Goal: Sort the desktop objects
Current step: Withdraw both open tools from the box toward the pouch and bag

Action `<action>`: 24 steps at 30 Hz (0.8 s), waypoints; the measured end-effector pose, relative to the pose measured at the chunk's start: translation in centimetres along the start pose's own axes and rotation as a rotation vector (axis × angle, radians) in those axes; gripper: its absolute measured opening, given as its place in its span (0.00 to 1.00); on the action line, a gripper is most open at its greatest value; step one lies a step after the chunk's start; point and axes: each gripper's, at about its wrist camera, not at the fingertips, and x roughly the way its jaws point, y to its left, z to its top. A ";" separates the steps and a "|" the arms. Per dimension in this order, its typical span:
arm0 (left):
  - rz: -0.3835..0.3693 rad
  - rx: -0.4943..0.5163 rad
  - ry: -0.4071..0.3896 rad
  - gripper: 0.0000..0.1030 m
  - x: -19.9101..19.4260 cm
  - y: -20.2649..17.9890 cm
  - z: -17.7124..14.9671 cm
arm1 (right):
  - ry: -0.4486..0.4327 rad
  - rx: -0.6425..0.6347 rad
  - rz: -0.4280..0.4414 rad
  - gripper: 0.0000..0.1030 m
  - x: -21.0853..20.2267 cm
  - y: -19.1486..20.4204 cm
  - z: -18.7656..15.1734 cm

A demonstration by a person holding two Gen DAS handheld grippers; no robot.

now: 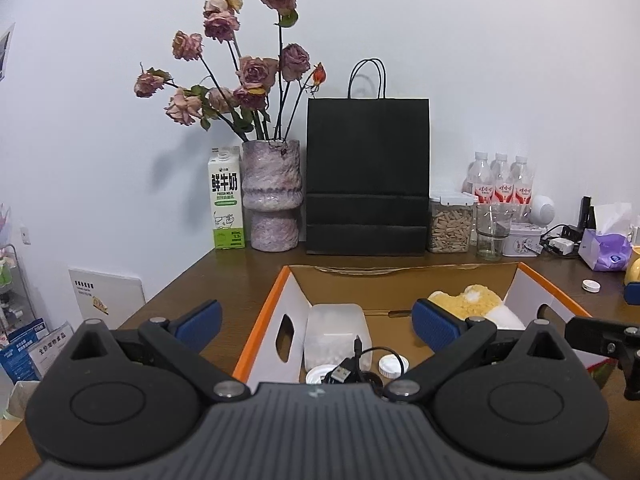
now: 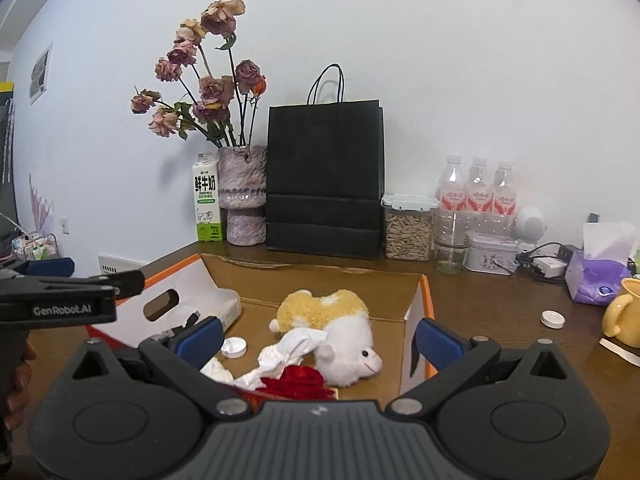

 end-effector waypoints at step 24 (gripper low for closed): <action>-0.034 0.028 0.158 1.00 -6.0 2.0 -4.9 | 0.211 0.031 -0.072 0.99 -4.5 -1.8 -7.2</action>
